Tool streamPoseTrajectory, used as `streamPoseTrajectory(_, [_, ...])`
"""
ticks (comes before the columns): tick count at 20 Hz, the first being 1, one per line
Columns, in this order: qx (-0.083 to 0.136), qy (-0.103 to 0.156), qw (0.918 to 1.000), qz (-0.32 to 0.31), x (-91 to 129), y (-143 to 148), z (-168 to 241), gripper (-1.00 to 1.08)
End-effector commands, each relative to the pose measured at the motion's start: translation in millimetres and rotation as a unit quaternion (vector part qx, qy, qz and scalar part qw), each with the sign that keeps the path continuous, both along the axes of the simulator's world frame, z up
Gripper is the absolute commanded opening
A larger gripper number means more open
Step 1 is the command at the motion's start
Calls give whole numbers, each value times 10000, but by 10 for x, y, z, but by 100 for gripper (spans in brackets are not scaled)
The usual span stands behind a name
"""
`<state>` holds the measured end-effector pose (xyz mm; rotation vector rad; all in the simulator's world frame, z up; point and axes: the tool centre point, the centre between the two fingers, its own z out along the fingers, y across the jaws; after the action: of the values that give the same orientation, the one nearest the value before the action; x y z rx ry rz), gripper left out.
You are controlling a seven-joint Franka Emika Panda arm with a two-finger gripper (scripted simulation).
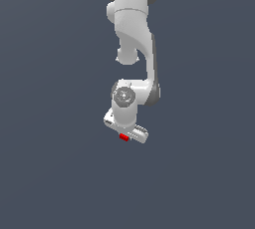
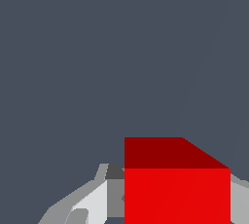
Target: Pick up the red cube and move it to a goal position.
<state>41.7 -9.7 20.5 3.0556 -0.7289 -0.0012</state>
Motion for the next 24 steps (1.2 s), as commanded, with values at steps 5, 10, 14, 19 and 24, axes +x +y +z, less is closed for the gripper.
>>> streamPoseTrajectory(5, [0, -4, 10000, 1, -139, 62, 44, -100])
streamPoseTrajectory(10, [0, -4, 10000, 1, -344, 151, 101, -100])
streamPoseTrajectory(14, [0, -4, 10000, 1, -574, 251, 166, -100])
streamPoseTrajectory(19, [0, -4, 10000, 1, -850, 374, 244, -100])
streamPoseTrajectory(24, [0, -4, 10000, 1, -1052, 468, 304, -100])
